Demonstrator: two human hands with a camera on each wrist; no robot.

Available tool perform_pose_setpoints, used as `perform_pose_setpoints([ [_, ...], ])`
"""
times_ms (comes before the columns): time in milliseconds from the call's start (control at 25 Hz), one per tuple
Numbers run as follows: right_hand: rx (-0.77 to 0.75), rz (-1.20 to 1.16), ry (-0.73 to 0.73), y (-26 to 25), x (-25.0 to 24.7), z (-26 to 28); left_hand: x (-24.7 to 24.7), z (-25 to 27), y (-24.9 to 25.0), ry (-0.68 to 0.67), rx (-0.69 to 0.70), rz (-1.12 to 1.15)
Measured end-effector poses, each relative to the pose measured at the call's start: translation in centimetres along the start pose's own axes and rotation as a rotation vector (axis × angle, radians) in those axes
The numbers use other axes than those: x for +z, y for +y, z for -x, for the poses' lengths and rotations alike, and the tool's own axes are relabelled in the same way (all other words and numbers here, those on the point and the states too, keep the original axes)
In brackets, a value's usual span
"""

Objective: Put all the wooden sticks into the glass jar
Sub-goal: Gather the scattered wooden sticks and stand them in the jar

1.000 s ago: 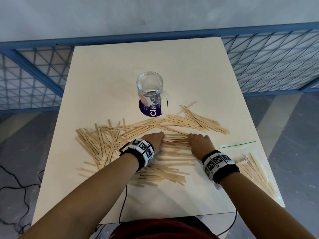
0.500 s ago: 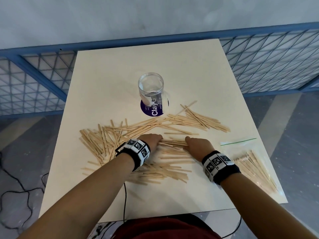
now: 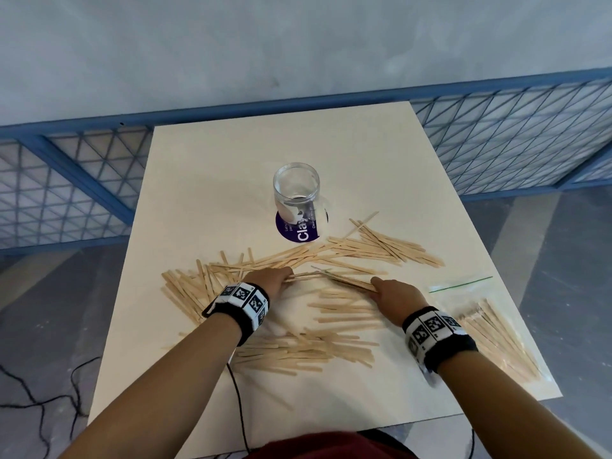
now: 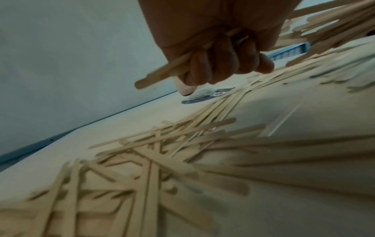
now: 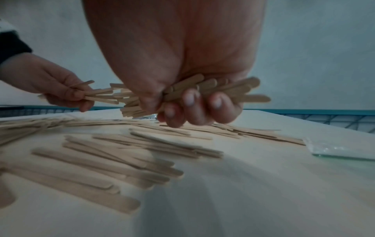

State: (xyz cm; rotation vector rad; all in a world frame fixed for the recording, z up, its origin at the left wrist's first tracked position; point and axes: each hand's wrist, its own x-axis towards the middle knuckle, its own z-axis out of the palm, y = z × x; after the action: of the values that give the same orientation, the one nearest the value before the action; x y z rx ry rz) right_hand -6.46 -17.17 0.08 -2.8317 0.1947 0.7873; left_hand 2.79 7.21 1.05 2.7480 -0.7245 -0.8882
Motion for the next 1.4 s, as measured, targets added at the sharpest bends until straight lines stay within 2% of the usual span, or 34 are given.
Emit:
perform_pose_setpoints([
  [120,0.041,-0.156,0.046,-0.3,-0.7,0.3,-0.5,0.4,-1.2,0.138,-0.069,0.262],
  [280,0.019,-0.477,0.176,-2.1,-3.4,-0.1,-2.8,-0.1,0.8,0.469,-0.145,0.938],
  [400,-0.116,-0.748,0.351,-4.5,-8.3,-1.9,-7.3,-1.6,2.7,0.600,-0.113,1.464],
  [520,-0.228,-1.092,0.435,-7.2,-13.6,-5.0,-12.5,-3.3,4.1,0.741,-0.008,1.741],
  [640,-0.335,-1.379,0.444,-10.0,-18.1,-8.2,-16.6,-5.5,4.5,0.895,0.086,1.766],
  [760,-0.383,-1.512,0.475,-12.2,-19.9,-11.3,-18.0,-8.4,4.0,0.951,0.109,1.675],
  [880,-0.310,-1.366,0.492,-13.4,-17.5,-13.5,-16.0,-10.6,3.5,0.907,0.036,1.495],
  [960,-0.297,-1.260,0.444,-13.7,-15.1,-14.0,-14.5,-11.0,3.3,0.836,-0.022,1.400],
  [1120,-0.275,-1.042,0.433,-13.9,-13.7,-15.3,-13.1,-11.4,2.4,0.728,0.015,1.411],
  [1240,-0.258,-0.900,0.400,-14.2,-13.7,-15.8,-13.4,-11.9,2.1,0.749,0.055,1.454],
  [1400,-0.198,-0.603,0.405,-14.4,-13.2,-16.2,-14.4,-12.1,2.4,0.840,0.036,1.382],
])
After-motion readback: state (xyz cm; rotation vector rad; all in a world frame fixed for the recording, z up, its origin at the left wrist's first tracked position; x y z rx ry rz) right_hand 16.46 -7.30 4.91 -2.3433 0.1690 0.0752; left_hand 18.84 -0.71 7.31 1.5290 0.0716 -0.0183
